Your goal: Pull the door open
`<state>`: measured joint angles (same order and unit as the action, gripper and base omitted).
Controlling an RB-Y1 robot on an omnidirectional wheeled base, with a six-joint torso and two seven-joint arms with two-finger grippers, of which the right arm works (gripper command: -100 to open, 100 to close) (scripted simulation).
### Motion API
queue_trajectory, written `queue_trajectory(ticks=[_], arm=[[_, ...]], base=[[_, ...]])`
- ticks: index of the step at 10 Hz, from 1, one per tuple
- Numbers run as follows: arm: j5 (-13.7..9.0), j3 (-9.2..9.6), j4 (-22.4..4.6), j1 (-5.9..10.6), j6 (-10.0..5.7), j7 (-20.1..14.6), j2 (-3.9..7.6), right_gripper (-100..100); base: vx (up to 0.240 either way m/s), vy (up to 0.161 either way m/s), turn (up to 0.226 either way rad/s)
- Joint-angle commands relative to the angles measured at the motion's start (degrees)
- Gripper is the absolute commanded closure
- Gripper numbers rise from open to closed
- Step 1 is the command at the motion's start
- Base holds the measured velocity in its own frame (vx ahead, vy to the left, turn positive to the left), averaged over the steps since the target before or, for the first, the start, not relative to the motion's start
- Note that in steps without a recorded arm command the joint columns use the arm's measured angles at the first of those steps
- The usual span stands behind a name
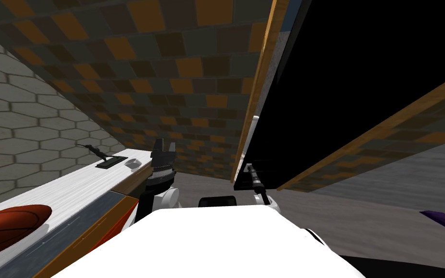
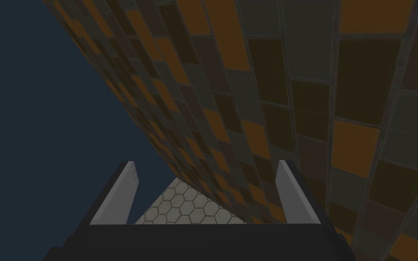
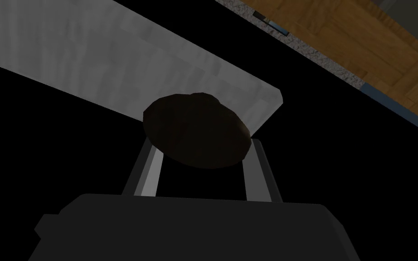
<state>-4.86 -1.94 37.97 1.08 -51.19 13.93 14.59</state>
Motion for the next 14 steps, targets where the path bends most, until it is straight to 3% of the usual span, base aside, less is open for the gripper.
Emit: queue_trajectory(ticks=[1,8,10,12,14], arm=[[0.20,1.49,-0.04,-0.04,-0.09,-1.77,-1.32,100],[-1.92,2.54,-0.43,0.35,-0.11,-8.96,-1.08,100],[-3.36,3.26,-0.69,0.61,-0.13,-12.78,-0.92,100],[-3.36,3.26,-0.69,0.61,-0.13,-13.75,-0.92,100],[-4.81,3.99,-0.95,0.88,-0.14,-17.63,-0.75,100]], base=[[-0.031,-0.027,0.029],[-0.030,-0.013,0.030],[-0.038,-0.015,0.048],[-0.026,-0.019,0.035],[-0.037,-0.019,0.046]])
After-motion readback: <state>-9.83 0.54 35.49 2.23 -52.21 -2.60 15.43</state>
